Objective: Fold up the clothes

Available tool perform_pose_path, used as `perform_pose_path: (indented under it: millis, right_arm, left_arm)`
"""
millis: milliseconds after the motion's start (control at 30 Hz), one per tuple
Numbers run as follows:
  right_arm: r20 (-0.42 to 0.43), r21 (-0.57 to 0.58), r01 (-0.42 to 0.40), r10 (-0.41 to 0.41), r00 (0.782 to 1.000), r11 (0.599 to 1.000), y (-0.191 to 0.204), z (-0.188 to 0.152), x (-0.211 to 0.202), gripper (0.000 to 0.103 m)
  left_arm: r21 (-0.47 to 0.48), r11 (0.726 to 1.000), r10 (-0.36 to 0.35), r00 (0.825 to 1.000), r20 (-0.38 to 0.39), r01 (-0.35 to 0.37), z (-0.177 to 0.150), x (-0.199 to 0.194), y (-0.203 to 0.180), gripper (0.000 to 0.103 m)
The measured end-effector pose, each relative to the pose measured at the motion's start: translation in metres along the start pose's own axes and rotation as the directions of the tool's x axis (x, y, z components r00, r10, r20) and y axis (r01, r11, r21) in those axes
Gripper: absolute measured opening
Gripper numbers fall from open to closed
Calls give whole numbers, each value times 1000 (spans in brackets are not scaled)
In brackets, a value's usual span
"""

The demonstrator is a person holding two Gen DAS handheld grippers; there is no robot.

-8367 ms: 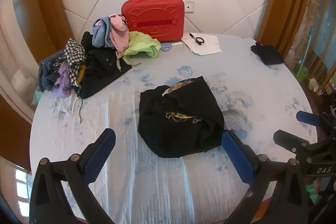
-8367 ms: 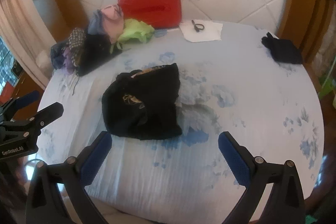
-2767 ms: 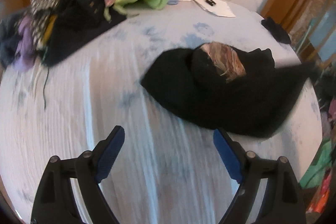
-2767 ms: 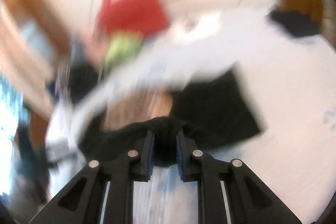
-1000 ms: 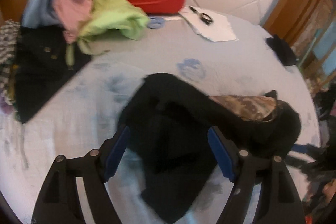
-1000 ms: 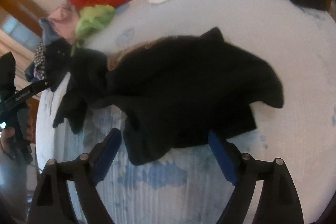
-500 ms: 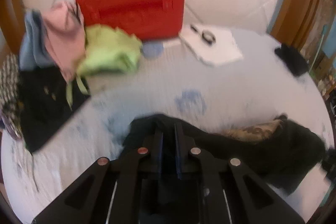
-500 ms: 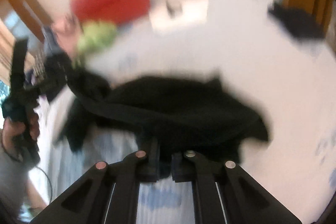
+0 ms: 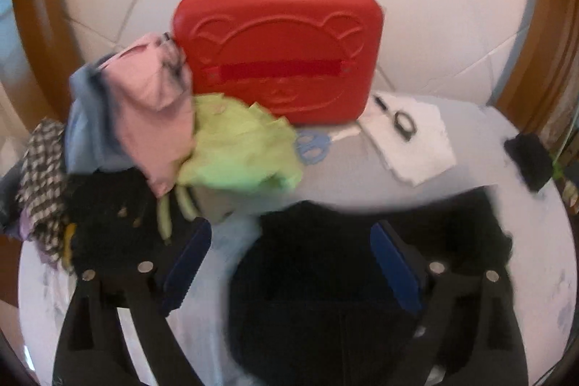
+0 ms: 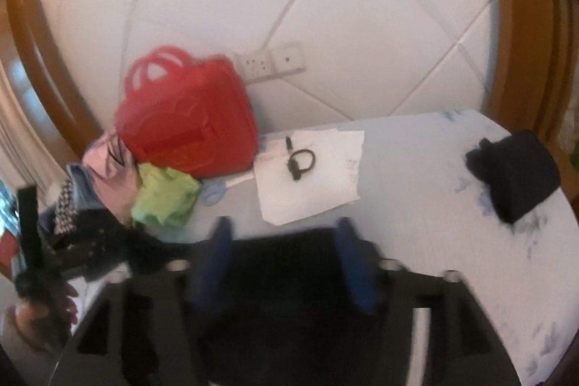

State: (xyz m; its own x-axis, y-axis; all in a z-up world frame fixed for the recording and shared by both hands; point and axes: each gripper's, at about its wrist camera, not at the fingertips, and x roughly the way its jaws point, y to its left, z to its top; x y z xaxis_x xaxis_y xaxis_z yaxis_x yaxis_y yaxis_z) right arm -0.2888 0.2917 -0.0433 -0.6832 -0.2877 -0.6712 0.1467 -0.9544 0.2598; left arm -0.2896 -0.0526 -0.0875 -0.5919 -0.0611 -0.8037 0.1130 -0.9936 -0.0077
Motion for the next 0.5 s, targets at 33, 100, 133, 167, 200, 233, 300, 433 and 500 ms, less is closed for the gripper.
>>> perform_pose_path:
  millis: [33, 100, 133, 167, 200, 233, 300, 433, 500]
  right_arm:
    - [0, 10, 0, 0, 1000, 1000, -4, -8, -6, 68]
    - [-14, 30, 7, -6, 1000, 1000, -11, -23, -17, 68]
    - [-32, 42, 12, -11, 999, 999, -16, -36, -20, 68]
    - [-52, 55, 18, -15, 999, 998, -21, -50, -23, 68]
    - [-79, 66, 28, -23, 997, 997, -25, -66, -25, 68]
    - [-114, 89, 43, -33, 993, 995, -30, -87, -27, 68]
    - [-176, 140, 50, -25, 984, 989, -39, -119, -27, 68]
    - [-256, 231, 68, -7, 967, 971, -54, -175, -27, 71]
    - [-276, 265, 72, 4, 961, 962, -61, -191, -27, 79]
  left_arm:
    - [4, 1000, -1, 1000, -20, 1, -14, -2, 4, 91]
    - [4, 1000, -5, 999, -52, 5, -43, -6, 8, 91]
    - [4, 1000, -7, 998, -67, 7, -58, -9, 9, 91]
    - [7, 1000, -10, 997, -77, 10, -68, -9, 5, 91]
    - [12, 1000, -13, 996, -86, 14, -77, -9, -1, 91]
    - [16, 1000, -16, 995, -95, 17, -86, -8, -8, 91]
    - [25, 999, -21, 993, -113, 24, -105, -7, -21, 91]
    - [44, 998, -32, 988, -149, 39, -141, -6, -47, 91]
    - [52, 998, -37, 985, -167, 46, -159, -5, -60, 91]
